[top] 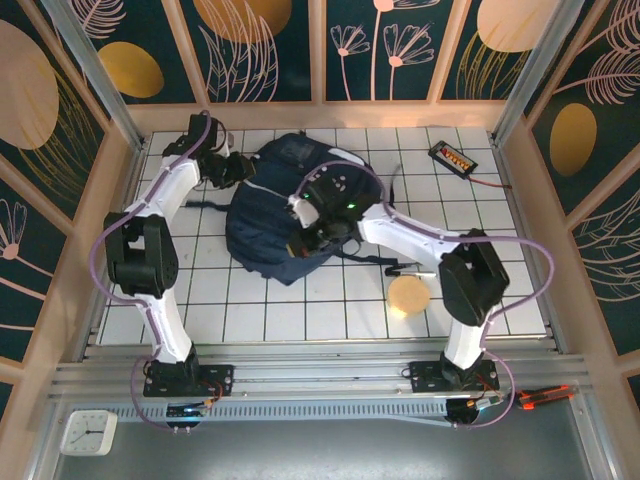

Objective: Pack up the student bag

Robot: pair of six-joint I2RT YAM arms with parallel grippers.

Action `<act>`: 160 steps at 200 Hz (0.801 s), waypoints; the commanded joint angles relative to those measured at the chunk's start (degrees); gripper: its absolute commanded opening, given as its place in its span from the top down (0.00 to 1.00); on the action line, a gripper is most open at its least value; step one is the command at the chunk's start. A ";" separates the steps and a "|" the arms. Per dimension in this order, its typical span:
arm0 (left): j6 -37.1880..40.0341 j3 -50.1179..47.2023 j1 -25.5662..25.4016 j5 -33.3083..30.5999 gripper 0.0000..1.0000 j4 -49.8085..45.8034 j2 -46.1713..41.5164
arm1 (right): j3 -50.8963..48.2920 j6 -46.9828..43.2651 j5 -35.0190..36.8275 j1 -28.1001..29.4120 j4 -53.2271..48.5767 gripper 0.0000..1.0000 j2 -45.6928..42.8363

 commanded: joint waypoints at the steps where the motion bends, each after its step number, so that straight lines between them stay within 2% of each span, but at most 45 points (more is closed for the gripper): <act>1: -1.87 3.34 0.73 -2.76 0.41 2.51 -0.11 | 4.35 0.66 -2.31 1.71 -3.43 1.00 2.55; 10: -2.24 2.77 0.81 -3.55 0.14 2.29 -1.29 | 4.39 0.39 -1.68 1.48 -3.35 1.00 2.57; 12: -2.33 2.61 0.81 -3.66 0.05 2.21 -1.59 | 4.30 0.27 -1.62 1.42 -3.35 1.00 2.50; 16: -2.50 2.21 0.89 -3.86 0.02 2.07 -2.29 | 4.14 0.14 -1.52 1.20 -3.37 1.00 2.47; 46: -5.69 -3.05 0.99 -4.86 0.01 1.99 -9.75 | 1.65 -0.13 -2.02 -0.76 -2.23 1.00 0.98; 86: -19.28 -19.01 0.82 5.58 0.01 13.67 -21.77 | -0.79 -0.43 -3.42 -2.31 -0.82 1.00 0.39; 112: -27.32 -29.94 -0.04 8.14 0.02 21.05 -28.77 | 0.32 -0.56 -4.36 -2.23 -0.90 1.00 0.98; 160: -33.43 -37.23 -4.39 9.03 0.04 27.58 -30.78 | 0.34 -0.35 -4.59 -1.48 -0.45 1.00 1.28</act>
